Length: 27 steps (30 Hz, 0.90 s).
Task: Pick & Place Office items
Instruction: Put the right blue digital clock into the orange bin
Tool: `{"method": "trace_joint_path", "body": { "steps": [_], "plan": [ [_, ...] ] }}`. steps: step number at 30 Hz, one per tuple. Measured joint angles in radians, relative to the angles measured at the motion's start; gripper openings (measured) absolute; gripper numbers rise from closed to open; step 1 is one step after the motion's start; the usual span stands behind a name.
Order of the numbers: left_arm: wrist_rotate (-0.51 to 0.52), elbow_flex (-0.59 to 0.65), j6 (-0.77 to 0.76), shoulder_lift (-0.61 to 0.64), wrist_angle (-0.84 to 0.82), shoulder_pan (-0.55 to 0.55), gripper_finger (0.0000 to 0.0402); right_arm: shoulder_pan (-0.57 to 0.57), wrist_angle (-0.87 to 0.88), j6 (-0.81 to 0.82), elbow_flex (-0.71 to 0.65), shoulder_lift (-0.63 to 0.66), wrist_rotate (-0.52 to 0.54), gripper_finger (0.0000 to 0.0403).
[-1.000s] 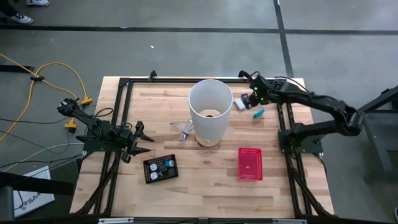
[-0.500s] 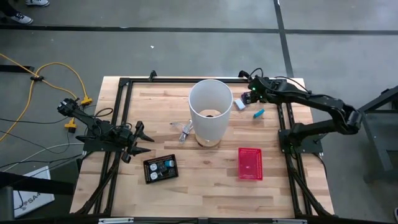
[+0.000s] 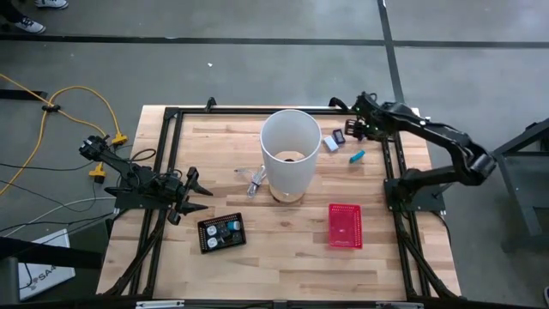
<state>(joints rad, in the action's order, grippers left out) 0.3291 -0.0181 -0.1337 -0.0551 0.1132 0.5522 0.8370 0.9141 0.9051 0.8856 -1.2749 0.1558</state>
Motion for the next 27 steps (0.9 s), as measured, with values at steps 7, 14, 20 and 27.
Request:
{"method": "trace_joint_path", "body": {
  "steps": [7, 14, 20, 27],
  "plan": [
    [0.0, 0.0, 0.0, 0.0, 0.0, 0.0, 0.0199, 0.015, -0.065, 0.044, 0.0, -0.098, -0.008, 0.0208],
    [0.0, 0.0, 0.0, 0.0, 0.0, 0.0, 0.0199, 0.028, -0.082, 0.096, 0.0, -0.136, 0.055, 0.0208],
    [0.0, 0.0, 0.0, 0.0, 0.0, 0.0, 0.0199, 0.051, -0.075, 0.125, 0.0, -0.169, 0.081, 0.0208],
    [0.0, 0.0, 0.0, 0.0, 0.0, 0.0, 0.0199, 0.071, -0.084, 0.146, 0.0, -0.238, 0.081, 0.0208]
  ]
}}
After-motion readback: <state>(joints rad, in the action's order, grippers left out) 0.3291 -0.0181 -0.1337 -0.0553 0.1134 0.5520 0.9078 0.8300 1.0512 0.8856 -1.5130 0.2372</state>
